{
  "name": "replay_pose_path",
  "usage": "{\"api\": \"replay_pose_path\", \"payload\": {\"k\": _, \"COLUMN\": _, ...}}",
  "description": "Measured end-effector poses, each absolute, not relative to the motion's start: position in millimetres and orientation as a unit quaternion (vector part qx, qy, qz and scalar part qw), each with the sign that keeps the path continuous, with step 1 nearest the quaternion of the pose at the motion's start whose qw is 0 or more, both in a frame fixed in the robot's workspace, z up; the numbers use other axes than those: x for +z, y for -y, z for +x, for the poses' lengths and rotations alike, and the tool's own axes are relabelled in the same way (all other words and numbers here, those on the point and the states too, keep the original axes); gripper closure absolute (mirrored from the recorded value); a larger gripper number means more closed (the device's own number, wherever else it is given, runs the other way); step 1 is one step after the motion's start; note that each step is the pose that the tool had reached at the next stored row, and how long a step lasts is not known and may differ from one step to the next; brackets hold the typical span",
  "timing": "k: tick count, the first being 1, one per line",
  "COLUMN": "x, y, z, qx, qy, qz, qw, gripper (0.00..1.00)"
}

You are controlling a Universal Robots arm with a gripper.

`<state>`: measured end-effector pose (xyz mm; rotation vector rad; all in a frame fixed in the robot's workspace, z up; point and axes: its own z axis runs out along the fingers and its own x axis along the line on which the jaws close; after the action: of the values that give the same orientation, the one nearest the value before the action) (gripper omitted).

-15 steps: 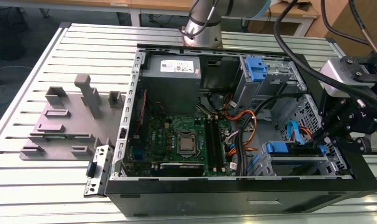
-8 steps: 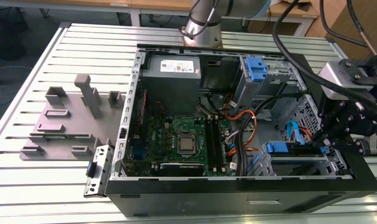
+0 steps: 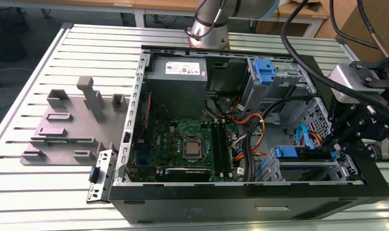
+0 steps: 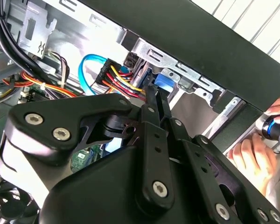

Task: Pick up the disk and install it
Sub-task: 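Insert the second disk wire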

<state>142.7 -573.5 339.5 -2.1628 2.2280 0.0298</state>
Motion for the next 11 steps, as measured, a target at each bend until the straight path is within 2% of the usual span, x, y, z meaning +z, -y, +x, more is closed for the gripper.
{"api": "replay_pose_path", "payload": {"k": 5, "x": 339.4, "y": 573.4, "z": 142.7, "qx": 0.009, "qy": -0.717, "qz": -0.696, "qw": 0.018, "gripper": 0.83}}
{"api": "replay_pose_path", "payload": {"k": 6, "x": 339.4, "y": 573.4, "z": 142.7, "qx": 0.009, "qy": -0.717, "qz": -0.696, "qw": 0.018, "gripper": 0.77}}
{"api": "replay_pose_path", "payload": {"k": 7, "x": 339.5, "y": 573.4, "z": 142.7, "qx": 0.009, "qy": -0.717, "qz": -0.696, "qw": 0.018, "gripper": 0.77}}
{"api": "replay_pose_path", "payload": {"k": 8, "x": 339.4, "y": 573.4, "z": 142.7, "qx": 0.009, "qy": -0.717, "qz": -0.696, "qw": 0.018, "gripper": 0.7}}
{"api": "replay_pose_path", "payload": {"k": 11, "x": 337.5, "y": 573.4, "z": 142.7, "qx": 0.009, "qy": -0.717, "qz": -0.696, "qw": 0.017, "gripper": 0.7}}
